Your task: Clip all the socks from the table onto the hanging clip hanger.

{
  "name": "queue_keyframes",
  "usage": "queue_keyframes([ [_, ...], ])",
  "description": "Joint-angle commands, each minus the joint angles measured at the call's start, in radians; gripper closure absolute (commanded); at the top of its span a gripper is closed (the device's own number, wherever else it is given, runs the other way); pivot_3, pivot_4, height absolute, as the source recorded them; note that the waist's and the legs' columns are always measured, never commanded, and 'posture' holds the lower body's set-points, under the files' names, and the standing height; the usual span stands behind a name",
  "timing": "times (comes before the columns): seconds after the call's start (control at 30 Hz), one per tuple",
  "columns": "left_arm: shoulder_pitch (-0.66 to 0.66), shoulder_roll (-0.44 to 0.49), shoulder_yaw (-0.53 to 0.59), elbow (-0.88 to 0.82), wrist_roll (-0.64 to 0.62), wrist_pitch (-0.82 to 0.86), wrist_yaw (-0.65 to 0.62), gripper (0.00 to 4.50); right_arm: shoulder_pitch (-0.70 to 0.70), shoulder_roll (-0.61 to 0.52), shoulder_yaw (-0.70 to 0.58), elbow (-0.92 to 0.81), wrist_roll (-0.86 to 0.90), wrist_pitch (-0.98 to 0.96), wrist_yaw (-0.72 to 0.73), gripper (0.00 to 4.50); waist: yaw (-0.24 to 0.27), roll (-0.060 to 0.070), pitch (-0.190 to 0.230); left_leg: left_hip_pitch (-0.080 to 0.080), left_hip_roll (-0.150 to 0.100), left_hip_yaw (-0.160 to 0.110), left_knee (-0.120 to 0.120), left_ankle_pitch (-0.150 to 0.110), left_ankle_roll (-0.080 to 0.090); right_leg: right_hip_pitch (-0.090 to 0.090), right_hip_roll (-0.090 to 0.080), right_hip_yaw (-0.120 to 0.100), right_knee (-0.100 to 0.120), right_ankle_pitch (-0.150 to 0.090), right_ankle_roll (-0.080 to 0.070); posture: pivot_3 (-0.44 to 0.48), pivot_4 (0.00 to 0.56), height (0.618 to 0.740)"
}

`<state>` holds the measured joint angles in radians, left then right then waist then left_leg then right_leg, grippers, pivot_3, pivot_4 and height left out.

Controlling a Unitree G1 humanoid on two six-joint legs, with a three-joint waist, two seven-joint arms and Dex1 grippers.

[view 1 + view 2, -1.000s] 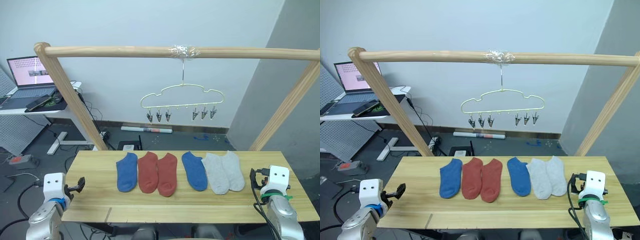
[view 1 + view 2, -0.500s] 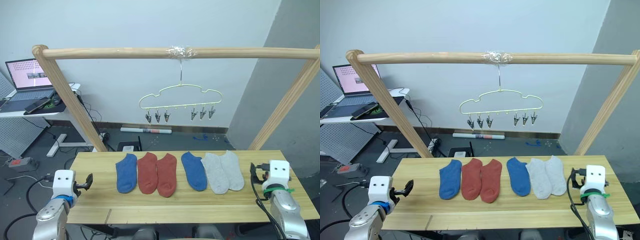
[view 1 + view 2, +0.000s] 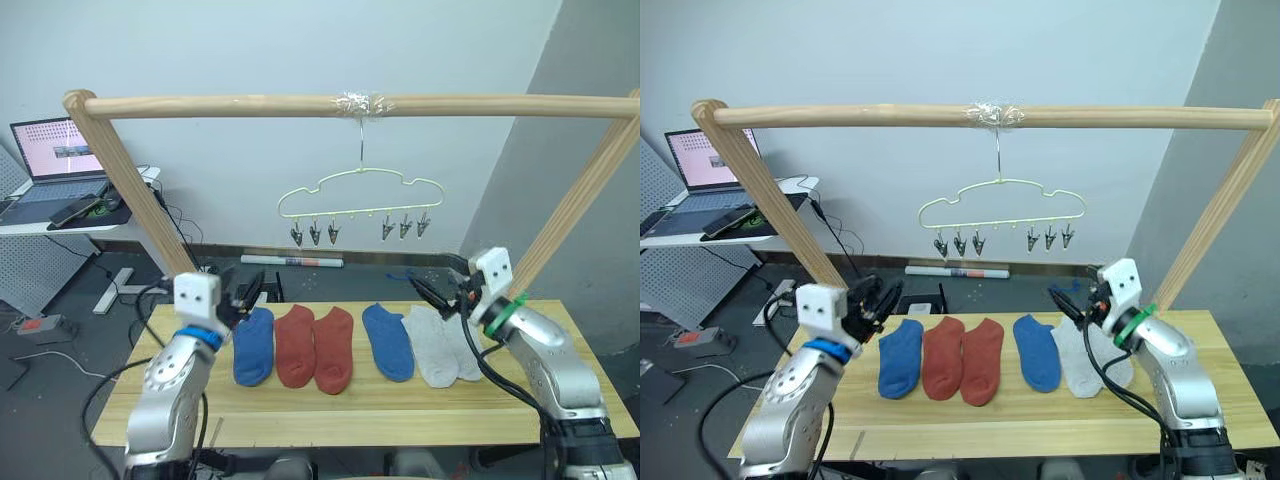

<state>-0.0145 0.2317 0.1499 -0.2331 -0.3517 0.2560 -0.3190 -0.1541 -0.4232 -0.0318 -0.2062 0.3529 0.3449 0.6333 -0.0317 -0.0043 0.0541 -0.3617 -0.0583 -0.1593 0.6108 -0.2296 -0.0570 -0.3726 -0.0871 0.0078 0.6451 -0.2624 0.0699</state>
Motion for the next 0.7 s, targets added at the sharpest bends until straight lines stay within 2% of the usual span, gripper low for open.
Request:
queue_keyframes([
  [0.03, -0.049, -0.006, -0.040, 0.021, 0.037, -0.017, 0.006, 2.12, -0.048, -0.011, 0.020, -0.052, 0.026, 0.024, 0.031, 0.00, -0.001, -0.001, 0.000, 0.000, 0.000, 0.000, 0.000, 0.000, 0.000, 0.000, 0.000, 0.000, 0.000, 0.002, 0.003, -0.075, 0.000, 0.740],
  [0.4, -0.229, -0.093, -0.067, 0.224, 0.092, -0.139, 0.032, 2.12, -0.160, -0.006, 0.066, -0.081, 0.058, 0.055, 0.098, 0.00, -0.002, -0.002, 0.001, -0.001, 0.000, 0.000, 0.000, 0.000, 0.000, -0.001, 0.000, 0.000, -0.001, 0.003, 0.006, -0.088, 0.000, 0.740],
  [0.7, -0.326, -0.146, -0.068, 0.405, 0.113, -0.257, 0.045, 2.12, -0.183, 0.010, 0.053, -0.124, 0.106, 0.112, 0.074, 0.00, -0.003, -0.003, 0.001, -0.001, 0.000, 0.000, 0.000, 0.000, 0.000, -0.001, 0.000, 0.000, -0.001, 0.004, 0.006, -0.108, 0.000, 0.740],
])
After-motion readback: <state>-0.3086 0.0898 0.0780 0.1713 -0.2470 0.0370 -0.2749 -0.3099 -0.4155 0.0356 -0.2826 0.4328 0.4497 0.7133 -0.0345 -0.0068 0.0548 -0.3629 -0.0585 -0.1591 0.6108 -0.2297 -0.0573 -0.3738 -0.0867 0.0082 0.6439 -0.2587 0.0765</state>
